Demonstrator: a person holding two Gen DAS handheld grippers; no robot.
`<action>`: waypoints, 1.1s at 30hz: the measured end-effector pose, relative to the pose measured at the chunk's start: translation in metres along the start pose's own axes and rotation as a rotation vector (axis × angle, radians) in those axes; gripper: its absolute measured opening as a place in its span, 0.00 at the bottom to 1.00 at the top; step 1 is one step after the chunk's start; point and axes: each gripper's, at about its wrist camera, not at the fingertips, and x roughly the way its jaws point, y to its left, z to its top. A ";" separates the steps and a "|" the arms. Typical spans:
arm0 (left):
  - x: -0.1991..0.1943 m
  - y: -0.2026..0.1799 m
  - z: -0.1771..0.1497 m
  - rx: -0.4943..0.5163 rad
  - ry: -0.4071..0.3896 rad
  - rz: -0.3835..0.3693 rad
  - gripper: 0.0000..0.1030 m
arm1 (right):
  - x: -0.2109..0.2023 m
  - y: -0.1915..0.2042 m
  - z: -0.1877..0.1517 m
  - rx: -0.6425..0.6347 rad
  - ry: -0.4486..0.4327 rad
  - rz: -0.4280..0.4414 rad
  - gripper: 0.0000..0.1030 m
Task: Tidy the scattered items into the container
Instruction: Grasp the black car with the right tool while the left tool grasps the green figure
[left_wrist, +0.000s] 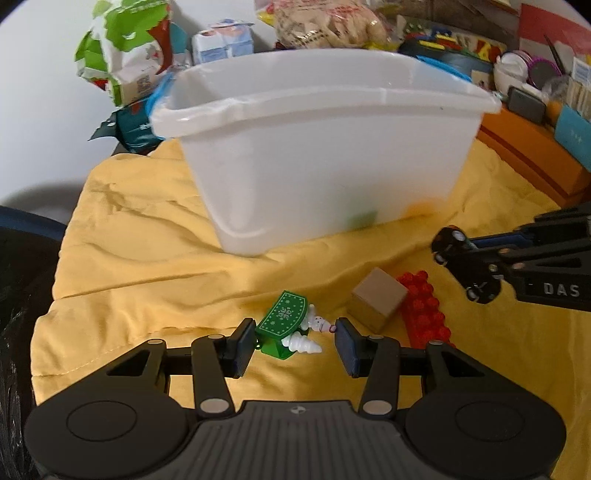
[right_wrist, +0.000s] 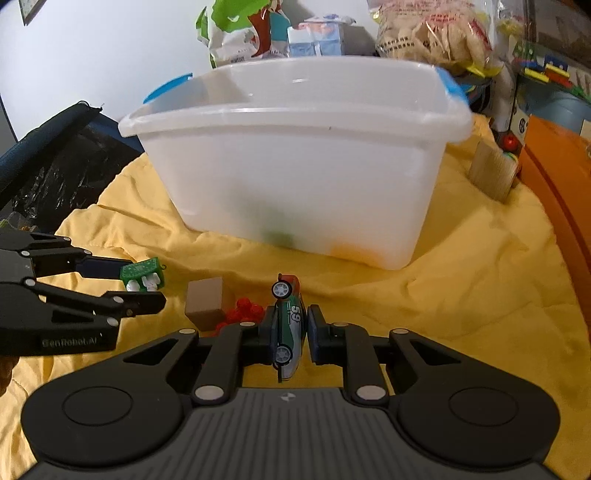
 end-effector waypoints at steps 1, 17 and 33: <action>-0.001 0.001 0.001 0.000 -0.002 0.001 0.49 | -0.003 0.000 0.001 -0.001 -0.007 0.000 0.18; -0.077 0.022 0.053 -0.020 -0.161 0.030 0.49 | -0.077 0.012 0.056 -0.031 -0.212 0.053 0.18; -0.054 0.048 0.184 -0.039 -0.140 0.041 0.50 | -0.043 -0.030 0.159 -0.015 -0.159 0.006 0.18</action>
